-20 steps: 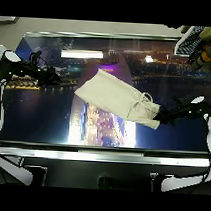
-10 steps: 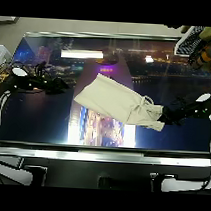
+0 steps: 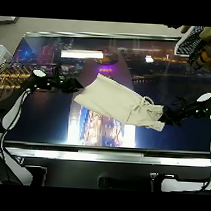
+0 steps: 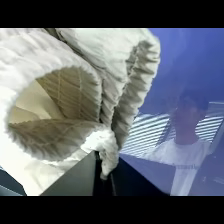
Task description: Fold the clothes and pants, and hang the long-sleeved shirts on hangers.
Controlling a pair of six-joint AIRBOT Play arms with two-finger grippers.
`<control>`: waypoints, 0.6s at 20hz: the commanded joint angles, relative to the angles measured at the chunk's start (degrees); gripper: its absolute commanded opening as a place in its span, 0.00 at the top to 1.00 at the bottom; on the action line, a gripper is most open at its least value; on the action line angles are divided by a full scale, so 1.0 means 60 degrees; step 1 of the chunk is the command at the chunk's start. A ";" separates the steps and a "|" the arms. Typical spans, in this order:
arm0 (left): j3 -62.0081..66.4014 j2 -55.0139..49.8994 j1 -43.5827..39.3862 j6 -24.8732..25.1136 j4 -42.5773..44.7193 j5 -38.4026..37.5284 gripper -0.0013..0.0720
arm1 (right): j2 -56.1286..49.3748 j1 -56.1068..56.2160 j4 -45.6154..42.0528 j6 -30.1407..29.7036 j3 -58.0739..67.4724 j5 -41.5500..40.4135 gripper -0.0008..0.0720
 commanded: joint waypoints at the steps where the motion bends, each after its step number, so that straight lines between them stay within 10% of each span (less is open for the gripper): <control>1: 0.0590 -0.0674 -0.0291 -0.0178 -0.0051 -0.0251 0.23 | 0.0015 0.0004 0.0015 0.0124 0.0011 -0.0160 0.94; 7: 0.0627 -0.1056 -0.0546 -0.0346 -0.0047 -0.0816 0.24 | 0.0018 0.0004 0.0076 0.0120 0.0011 -0.0208 0.94; 8: 0.0627 -0.1067 -0.0623 -0.0346 -0.0047 -0.0911 0.32 | 0.0018 0.0004 0.0084 0.0124 0.0011 -0.0237 0.94; 11: 0.0627 -0.1071 -0.0685 -0.0335 -0.0047 -0.1432 0.97 | 0.0018 0.0004 0.0149 0.0142 0.0011 -0.0350 0.94; 12: 0.0627 -0.1071 -0.0619 -0.0492 -0.0047 -0.1705 0.97 | 0.0025 0.0004 0.0197 0.0215 0.0011 -0.0397 0.94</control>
